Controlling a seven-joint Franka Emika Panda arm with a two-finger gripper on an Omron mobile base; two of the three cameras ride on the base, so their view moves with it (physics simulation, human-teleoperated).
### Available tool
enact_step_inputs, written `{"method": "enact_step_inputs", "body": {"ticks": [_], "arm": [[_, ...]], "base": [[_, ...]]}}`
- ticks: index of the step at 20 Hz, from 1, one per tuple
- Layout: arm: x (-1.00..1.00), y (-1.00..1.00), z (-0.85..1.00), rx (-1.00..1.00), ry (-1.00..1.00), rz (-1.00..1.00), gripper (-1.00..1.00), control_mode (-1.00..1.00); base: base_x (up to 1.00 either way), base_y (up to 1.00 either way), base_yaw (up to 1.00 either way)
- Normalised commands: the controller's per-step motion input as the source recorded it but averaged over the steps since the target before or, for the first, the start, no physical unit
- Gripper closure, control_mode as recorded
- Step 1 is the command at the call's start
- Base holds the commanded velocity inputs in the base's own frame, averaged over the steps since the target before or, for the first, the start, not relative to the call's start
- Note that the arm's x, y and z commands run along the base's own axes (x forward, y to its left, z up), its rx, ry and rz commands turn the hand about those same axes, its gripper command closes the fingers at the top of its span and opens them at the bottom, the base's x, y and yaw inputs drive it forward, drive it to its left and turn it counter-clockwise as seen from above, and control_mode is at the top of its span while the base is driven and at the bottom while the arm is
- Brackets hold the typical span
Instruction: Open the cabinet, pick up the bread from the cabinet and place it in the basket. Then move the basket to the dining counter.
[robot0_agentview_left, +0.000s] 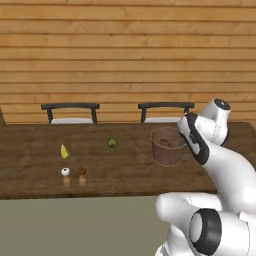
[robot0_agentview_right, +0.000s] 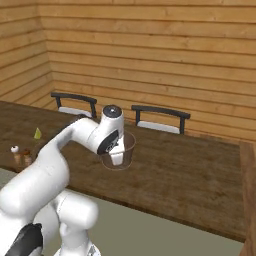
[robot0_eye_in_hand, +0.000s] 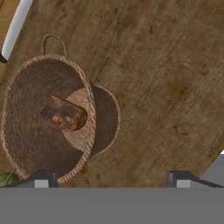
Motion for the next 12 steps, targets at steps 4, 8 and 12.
{"method": "enact_step_inputs", "body": {"ticks": [4,8,12], "arm": [[-1.00,0.37,0.98,-0.11,-0.05,0.00,-1.00,-1.00],[-1.00,0.16,0.77,-0.18,-0.23,0.05,-1.00,-1.00],[-1.00,0.10,0.53,-0.18,-0.28,0.05,-1.00,-1.00]], "base": [[0.00,0.00,0.00],[0.00,0.00,0.00],[0.00,0.00,0.00]]}}
